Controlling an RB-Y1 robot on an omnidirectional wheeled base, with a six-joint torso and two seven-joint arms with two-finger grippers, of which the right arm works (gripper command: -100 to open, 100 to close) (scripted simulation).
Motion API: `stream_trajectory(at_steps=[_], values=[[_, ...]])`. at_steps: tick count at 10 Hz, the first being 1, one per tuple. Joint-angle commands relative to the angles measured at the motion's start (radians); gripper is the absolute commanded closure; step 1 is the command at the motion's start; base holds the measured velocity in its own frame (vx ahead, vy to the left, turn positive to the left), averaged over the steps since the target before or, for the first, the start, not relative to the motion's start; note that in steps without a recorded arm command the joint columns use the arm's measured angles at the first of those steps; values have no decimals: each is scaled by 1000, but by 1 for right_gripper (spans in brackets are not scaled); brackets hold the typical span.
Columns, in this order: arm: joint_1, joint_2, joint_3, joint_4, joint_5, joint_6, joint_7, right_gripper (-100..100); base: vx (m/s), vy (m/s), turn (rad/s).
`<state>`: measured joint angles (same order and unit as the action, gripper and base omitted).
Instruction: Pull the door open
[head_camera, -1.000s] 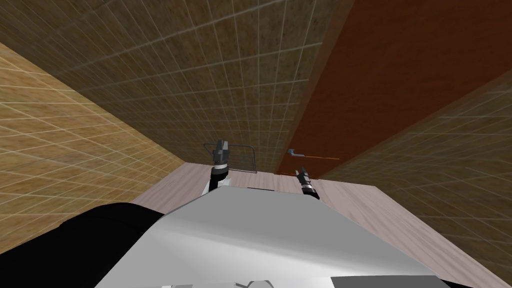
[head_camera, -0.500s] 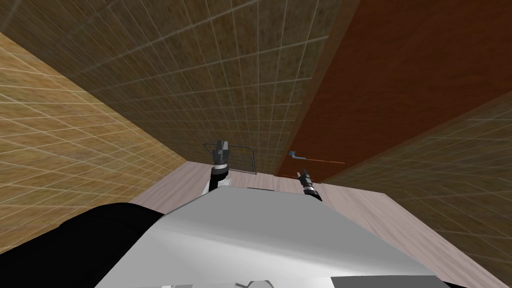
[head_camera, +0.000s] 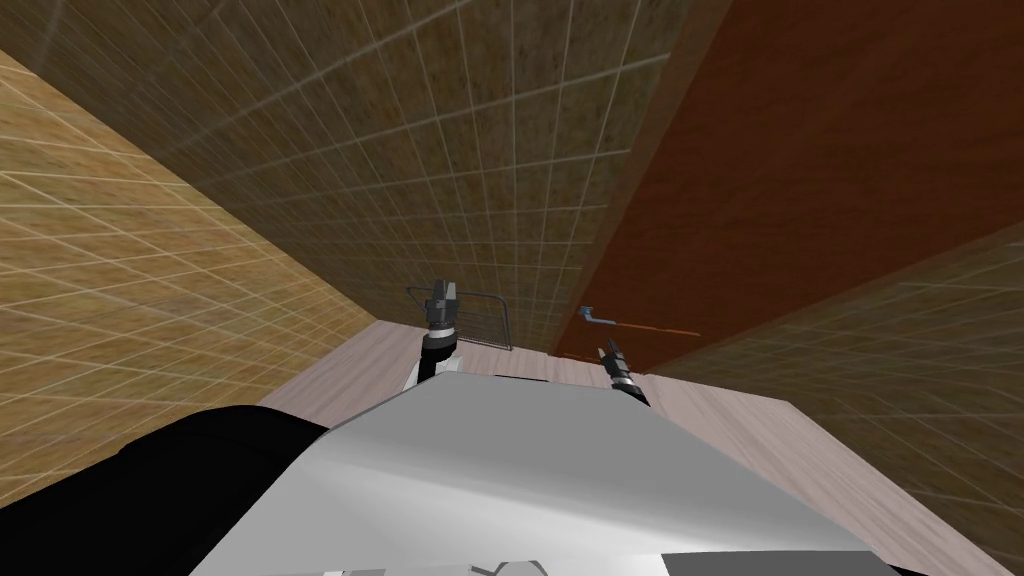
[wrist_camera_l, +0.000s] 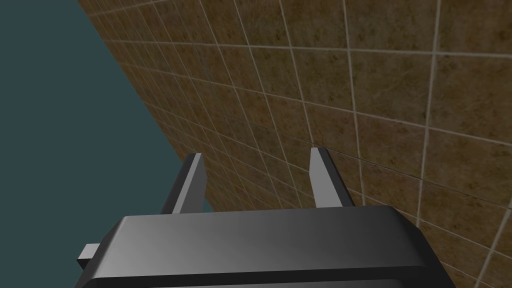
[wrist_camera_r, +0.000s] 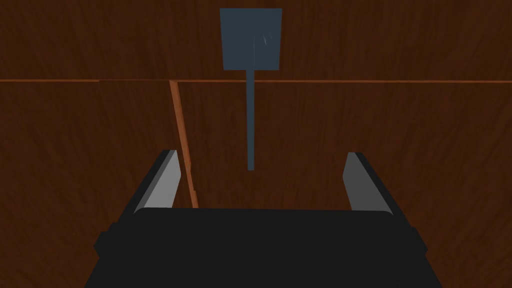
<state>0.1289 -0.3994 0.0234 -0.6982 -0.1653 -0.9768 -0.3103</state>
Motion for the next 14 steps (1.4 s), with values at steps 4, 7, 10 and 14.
stream_trajectory(at_steps=[4, 7, 10, 14], values=[[-32, 14, -21, 33, -12, 16, 23, -100, 88, -70, 96], [-80, 44, -55, 59, -27, 50, 65, -100, 185, -115, 156], [-72, 37, -48, 55, -23, 42, 54, 100, 17, -12, -2], [-72, 37, -48, 55, -23, 42, 54, 100, -15, 6, -3]])
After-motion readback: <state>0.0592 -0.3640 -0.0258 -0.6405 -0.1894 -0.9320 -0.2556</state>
